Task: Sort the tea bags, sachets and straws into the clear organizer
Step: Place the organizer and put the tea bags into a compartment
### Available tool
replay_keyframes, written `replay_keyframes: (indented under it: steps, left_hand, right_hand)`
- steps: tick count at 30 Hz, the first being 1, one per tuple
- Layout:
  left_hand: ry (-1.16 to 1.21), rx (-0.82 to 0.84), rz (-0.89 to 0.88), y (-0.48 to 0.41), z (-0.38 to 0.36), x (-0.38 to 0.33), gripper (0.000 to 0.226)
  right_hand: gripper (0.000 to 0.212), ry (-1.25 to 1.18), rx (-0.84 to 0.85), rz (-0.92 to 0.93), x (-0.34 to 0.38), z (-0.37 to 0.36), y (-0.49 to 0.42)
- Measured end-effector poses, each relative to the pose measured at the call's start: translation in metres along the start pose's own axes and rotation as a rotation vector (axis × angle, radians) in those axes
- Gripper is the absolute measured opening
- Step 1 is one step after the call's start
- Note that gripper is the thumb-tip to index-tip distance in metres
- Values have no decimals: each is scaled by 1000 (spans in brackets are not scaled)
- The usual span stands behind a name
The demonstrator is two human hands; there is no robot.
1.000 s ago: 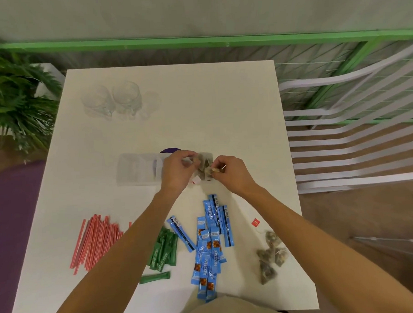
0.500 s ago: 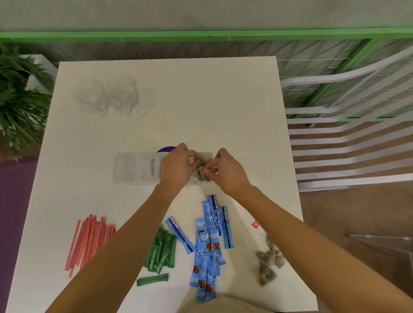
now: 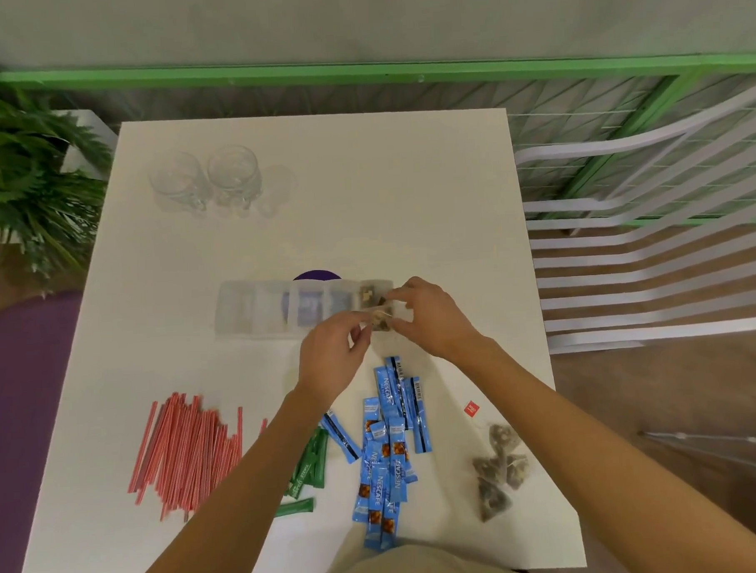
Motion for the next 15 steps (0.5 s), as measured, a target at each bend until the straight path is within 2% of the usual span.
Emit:
replay_keyframes:
  steps: [2,5,10,15]
  left_hand:
    - [34,1,6,11,-6,-7,17]
    - [101,41,-22,32,-22,-21,15]
    - [151,204,-2,67,-61,-45,15]
    - [176,394,-67,102,-102,-81,17]
  right_hand:
    - [39,-102,-68,-13,-13,15,13]
    - [29,-223,-140,-114,-47,31,39]
    - [13,-228,-64,-341,-111,25,90]
    - [12,-191,-8,-444,-155,5,140]
Point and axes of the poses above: each hand's wrist, its own y-axis away from the middle knuckle, its own z-axis out of the back of the hand, x = y × z, the point moved 5 cm from there along -y, towards the middle knuckle, and after that the axes turned 10 degrees about -z, right-handed, at the moved point
